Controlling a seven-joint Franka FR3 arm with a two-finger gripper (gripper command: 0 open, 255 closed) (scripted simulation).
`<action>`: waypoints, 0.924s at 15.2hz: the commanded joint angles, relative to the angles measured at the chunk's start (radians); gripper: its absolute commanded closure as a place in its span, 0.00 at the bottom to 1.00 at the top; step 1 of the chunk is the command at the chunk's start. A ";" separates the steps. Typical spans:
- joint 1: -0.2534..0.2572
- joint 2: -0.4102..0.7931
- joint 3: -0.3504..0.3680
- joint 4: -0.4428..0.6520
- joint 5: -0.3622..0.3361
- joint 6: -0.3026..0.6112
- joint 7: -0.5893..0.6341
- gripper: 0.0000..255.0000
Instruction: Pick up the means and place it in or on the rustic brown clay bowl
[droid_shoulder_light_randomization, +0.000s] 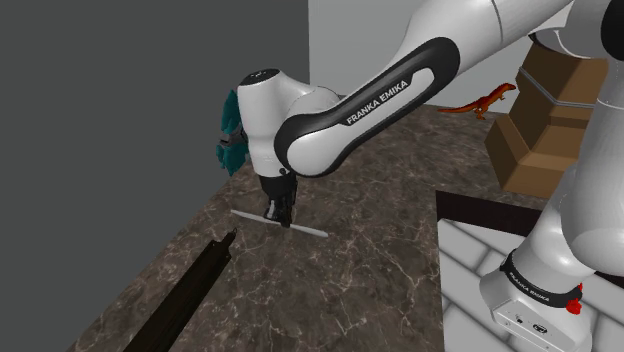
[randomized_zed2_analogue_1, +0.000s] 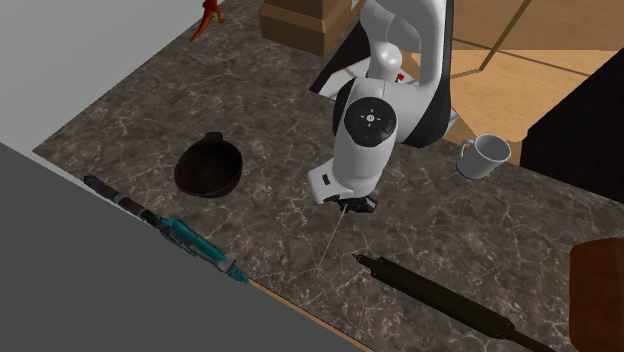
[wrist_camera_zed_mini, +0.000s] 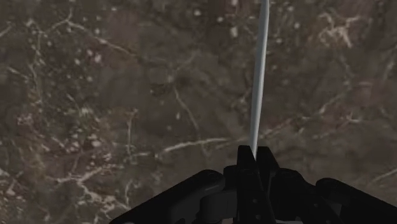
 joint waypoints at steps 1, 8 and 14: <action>-0.002 -0.011 0.002 0.008 0.006 -0.017 -0.004 1.00; -0.008 -0.055 0.009 0.053 0.032 -0.101 -0.020 1.00; -0.012 -0.084 0.013 0.100 0.049 -0.174 -0.031 1.00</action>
